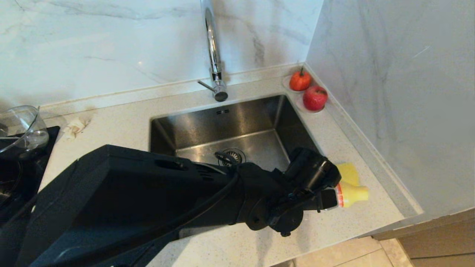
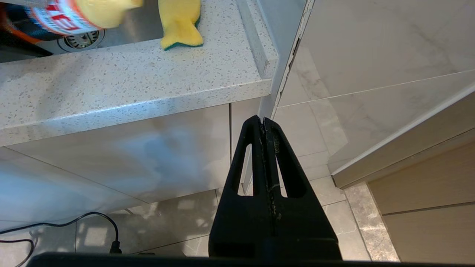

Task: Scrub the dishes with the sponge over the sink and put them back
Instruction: Squeeze it onto the sponge

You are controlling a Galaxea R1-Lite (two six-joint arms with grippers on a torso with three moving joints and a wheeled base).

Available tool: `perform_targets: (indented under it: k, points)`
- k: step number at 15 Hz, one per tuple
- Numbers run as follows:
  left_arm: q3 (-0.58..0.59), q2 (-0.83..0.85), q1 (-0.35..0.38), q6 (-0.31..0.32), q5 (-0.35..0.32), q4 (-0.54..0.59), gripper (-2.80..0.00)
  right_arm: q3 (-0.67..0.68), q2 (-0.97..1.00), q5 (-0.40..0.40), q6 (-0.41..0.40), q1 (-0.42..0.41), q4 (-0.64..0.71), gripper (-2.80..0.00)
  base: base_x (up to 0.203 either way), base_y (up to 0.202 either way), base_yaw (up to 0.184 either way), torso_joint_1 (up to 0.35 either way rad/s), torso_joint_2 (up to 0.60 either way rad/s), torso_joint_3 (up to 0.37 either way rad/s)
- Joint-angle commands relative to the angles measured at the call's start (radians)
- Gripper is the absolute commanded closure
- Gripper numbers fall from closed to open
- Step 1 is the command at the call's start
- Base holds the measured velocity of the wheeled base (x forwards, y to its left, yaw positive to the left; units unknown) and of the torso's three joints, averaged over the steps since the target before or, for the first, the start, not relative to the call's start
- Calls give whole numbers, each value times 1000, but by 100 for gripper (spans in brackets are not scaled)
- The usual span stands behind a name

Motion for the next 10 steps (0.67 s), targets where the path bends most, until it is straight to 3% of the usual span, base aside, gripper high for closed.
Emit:
perform_targets:
  k: [1,6,8,10]
  points:
    - [-46,38,0,4,22,5,0,0,0,0,0,0,0,0,0,0,0,0,0,0]
    - [-162,74,0,1,67,110,0,0,0,0,0,0,0,0,0,0,0,0,0,0]
    - [-214,103,0,0,113,152,0,0,0,0,0,0,0,0,0,0,0,0,0,0]
    - [-216,109,0,2,125,165,0,0,0,0,0,0,0,0,0,0,0,0,0,0]
